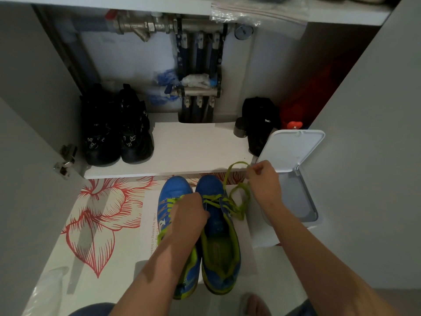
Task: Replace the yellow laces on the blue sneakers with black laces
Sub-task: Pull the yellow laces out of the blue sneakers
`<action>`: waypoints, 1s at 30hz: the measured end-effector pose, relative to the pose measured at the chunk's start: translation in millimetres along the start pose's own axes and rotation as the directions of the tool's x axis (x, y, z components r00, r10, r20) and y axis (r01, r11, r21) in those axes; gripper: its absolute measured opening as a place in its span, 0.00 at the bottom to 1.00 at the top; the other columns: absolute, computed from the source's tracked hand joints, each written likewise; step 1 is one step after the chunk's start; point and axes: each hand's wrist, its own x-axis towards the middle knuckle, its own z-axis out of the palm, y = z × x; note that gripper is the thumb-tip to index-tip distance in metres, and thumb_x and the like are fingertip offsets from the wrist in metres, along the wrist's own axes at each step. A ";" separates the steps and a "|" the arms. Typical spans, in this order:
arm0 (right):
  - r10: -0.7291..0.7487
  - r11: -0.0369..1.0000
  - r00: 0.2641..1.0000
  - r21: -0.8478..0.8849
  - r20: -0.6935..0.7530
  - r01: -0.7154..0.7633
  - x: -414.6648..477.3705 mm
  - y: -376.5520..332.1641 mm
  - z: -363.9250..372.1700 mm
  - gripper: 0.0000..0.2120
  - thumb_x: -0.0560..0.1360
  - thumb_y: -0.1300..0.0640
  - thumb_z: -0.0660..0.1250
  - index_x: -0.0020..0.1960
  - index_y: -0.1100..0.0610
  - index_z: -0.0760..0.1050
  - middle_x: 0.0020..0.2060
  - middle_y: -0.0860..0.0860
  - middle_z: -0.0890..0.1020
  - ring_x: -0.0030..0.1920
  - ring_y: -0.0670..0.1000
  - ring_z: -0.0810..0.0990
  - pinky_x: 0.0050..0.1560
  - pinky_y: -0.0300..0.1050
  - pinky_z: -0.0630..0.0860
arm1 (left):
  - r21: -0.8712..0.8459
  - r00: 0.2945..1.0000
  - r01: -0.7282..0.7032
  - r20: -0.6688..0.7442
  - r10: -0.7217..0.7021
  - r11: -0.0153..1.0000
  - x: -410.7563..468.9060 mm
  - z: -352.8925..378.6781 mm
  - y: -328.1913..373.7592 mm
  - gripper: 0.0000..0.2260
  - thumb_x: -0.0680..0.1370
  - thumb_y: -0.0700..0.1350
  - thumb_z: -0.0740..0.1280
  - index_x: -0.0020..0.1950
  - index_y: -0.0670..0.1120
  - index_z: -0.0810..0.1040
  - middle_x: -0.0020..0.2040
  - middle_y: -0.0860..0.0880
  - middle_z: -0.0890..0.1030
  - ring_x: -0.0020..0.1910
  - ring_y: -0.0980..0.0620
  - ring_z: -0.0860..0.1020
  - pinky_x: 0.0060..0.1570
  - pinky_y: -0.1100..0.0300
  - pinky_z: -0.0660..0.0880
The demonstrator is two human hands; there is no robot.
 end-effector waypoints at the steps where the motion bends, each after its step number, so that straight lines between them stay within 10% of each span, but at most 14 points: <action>1: 0.003 1.000 1.000 -0.015 0.013 -0.003 1.2 0.8 1.3 0.03 0.79 0.57 0.61 0.48 0.56 0.69 0.43 0.53 0.79 0.43 0.52 0.78 0.43 0.46 0.75 | -0.025 0.997 -0.028 -0.079 0.026 0.999 0.1 0.6 0.9 0.06 0.77 0.47 0.64 0.49 0.45 0.75 0.50 0.45 0.79 0.50 0.48 0.79 0.45 0.59 0.73; 6: 0.035 0.967 0.962 -0.254 0.272 0.037 -4.0 1.5 7.6 0.22 0.74 0.55 0.68 0.64 0.64 0.69 0.56 0.57 0.74 0.56 0.56 0.76 0.56 0.47 0.74 | -0.045 0.955 -0.199 -0.231 0.184 0.979 7.5 14.1 2.5 0.13 0.78 0.43 0.62 0.63 0.50 0.76 0.62 0.48 0.70 0.63 0.50 0.68 0.58 0.58 0.71; 8: 0.014 0.941 0.933 -0.320 0.360 0.109 -15.1 -4.4 5.8 0.14 0.76 0.55 0.66 0.57 0.62 0.72 0.51 0.56 0.76 0.52 0.54 0.76 0.53 0.47 0.74 | 0.017 0.952 -0.239 -0.192 0.238 0.971 10.8 21.2 1.4 0.14 0.79 0.42 0.61 0.64 0.50 0.75 0.64 0.48 0.68 0.64 0.50 0.65 0.59 0.60 0.70; 13: 0.317 0.904 0.634 -0.427 0.706 0.024 -40.7 -11.6 2.8 0.12 0.71 0.51 0.71 0.47 0.59 0.74 0.41 0.54 0.77 0.45 0.55 0.79 0.34 0.48 0.80 | 0.003 0.937 -0.289 -0.206 0.283 0.957 14.5 25.7 7.0 0.14 0.76 0.38 0.63 0.62 0.46 0.74 0.64 0.47 0.67 0.61 0.50 0.68 0.57 0.56 0.73; 23: 0.333 0.928 0.556 -0.368 0.762 -0.052 -36.0 -2.3 5.1 0.03 0.75 0.67 0.64 0.47 0.63 0.71 0.43 0.63 0.78 0.46 0.64 0.82 0.39 0.52 0.82 | -0.268 0.976 -0.174 -0.173 0.130 0.948 19.2 34.0 10.2 0.09 0.78 0.44 0.65 0.54 0.43 0.82 0.62 0.45 0.70 0.60 0.50 0.68 0.54 0.63 0.65; 25: 0.339 0.931 0.556 -0.355 0.759 -0.084 -34.8 0.3 3.6 0.06 0.75 0.67 0.65 0.41 0.62 0.70 0.39 0.60 0.77 0.41 0.60 0.81 0.39 0.52 0.82 | -0.644 0.986 -0.012 -0.136 -0.099 0.765 18.6 24.4 11.0 0.07 0.77 0.41 0.64 0.47 0.40 0.81 0.52 0.41 0.77 0.49 0.50 0.73 0.47 0.61 0.68; 28: 0.329 0.940 0.555 -0.324 0.764 -0.110 -33.9 3.6 1.6 0.11 0.75 0.66 0.65 0.37 0.57 0.67 0.35 0.56 0.75 0.35 0.55 0.79 0.36 0.49 0.81 | -0.963 0.930 0.246 0.201 -0.308 0.114 18.2 2.9 6.3 0.11 0.77 0.38 0.59 0.35 0.43 0.73 0.38 0.44 0.75 0.37 0.51 0.72 0.46 0.57 0.68; 29: 0.324 0.941 0.552 -0.321 0.768 -0.107 -33.9 4.4 1.8 0.11 0.75 0.66 0.65 0.38 0.57 0.67 0.35 0.56 0.75 0.35 0.56 0.79 0.36 0.50 0.81 | -0.960 0.917 0.278 0.256 -0.306 0.028 18.0 -1.5 7.5 0.11 0.77 0.39 0.58 0.35 0.44 0.72 0.36 0.46 0.75 0.37 0.52 0.72 0.46 0.56 0.68; 30: 0.320 0.942 0.552 -0.322 0.770 -0.097 -33.9 4.7 3.1 0.10 0.75 0.66 0.65 0.39 0.57 0.67 0.36 0.56 0.75 0.37 0.57 0.80 0.39 0.51 0.81 | -0.951 0.929 0.270 0.216 -0.302 0.151 17.5 -1.1 9.3 0.10 0.78 0.40 0.58 0.37 0.44 0.72 0.36 0.47 0.75 0.37 0.51 0.73 0.44 0.57 0.70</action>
